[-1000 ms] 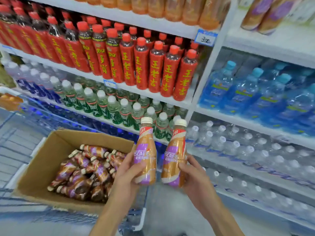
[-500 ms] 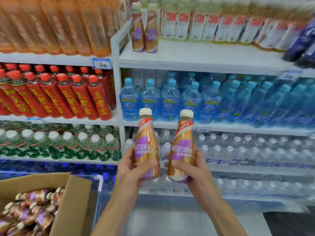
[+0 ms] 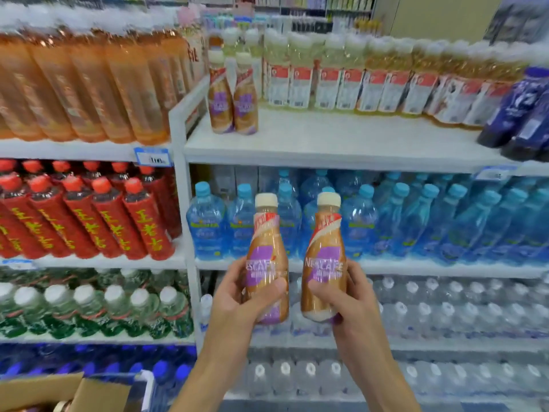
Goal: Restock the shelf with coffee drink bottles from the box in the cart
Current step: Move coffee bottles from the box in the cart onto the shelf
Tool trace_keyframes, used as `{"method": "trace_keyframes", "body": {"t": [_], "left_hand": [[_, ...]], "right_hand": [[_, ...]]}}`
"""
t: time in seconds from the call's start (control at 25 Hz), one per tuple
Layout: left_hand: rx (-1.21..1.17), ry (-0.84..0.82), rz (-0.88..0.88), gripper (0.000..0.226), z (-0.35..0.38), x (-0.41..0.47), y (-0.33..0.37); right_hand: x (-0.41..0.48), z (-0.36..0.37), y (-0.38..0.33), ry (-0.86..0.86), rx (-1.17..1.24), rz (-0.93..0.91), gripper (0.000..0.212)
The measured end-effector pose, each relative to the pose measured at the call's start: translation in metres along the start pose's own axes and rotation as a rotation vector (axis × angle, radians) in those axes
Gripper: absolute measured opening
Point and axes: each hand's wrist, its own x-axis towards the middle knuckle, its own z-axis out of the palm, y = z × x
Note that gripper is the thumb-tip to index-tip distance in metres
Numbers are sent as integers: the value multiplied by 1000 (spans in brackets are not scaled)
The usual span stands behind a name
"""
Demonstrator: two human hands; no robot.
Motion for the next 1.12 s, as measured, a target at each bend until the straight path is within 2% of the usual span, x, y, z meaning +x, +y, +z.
{"method": "trace_keyframes", "body": {"t": [0.16,0.32,0.56,0.64,0.8,0.96,1.12], "left_hand": [[20,-2,32,78,-5,52,24],[26,-43,66,64,-11,90,44],[18,-36,120,54,-14,130,60],[20,-20,132,57,-14,142,66],[107,-17,235,70,-4,165,89],[184,-45,300,59,13,194,115],[234,-42,362,59,27,226,134]], "right_hand": [[42,29,-15,17,-28,-48,55],[74,49,-22,7,-2,-71,58],[116,71,-37,-36,-69,-136,68],[129,74,-43,-54,-92,-154,69],[156,80,-63,-93,-162,-213,58],[188,85,-93,-121,-203,-278,47],[225,96,-112,-114,-277,-385,45]]}}
